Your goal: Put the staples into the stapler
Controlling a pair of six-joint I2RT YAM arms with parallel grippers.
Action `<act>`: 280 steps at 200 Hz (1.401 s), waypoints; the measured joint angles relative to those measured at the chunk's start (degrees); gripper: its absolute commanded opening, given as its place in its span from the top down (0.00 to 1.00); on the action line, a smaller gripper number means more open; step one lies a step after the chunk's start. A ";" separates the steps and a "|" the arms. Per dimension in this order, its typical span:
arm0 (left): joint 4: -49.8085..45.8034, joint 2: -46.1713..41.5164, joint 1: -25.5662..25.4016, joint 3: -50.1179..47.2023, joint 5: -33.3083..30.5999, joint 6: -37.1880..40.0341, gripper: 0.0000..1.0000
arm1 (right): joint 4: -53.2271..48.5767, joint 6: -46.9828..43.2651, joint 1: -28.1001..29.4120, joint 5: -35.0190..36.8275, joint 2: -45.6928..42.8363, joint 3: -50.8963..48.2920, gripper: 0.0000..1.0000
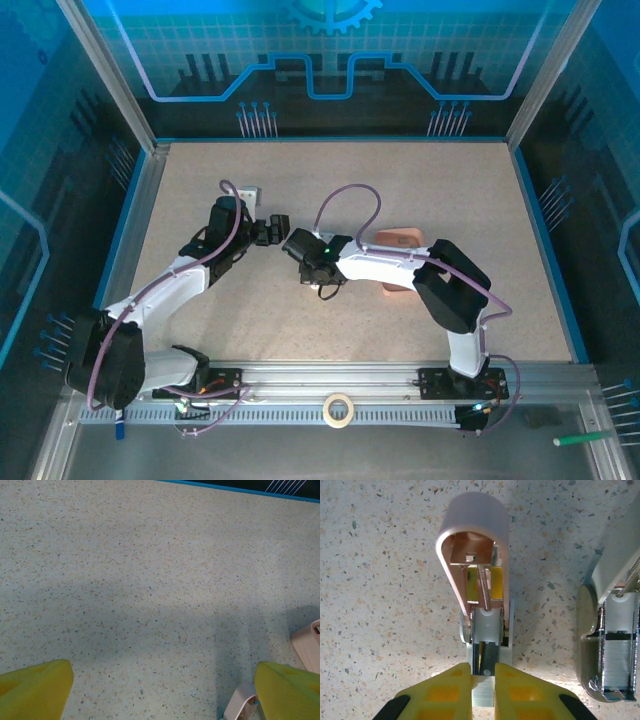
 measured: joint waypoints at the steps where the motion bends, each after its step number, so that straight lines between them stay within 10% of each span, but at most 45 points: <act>1: 0.00 0.00 0.00 0.00 -0.02 0.00 0.06 | 0.02 0.00 0.00 0.00 0.00 0.00 0.86; 280: 0.00 0.20 0.00 0.00 0.02 -0.02 0.06 | -0.63 -0.24 0.00 1.05 1.55 0.04 0.69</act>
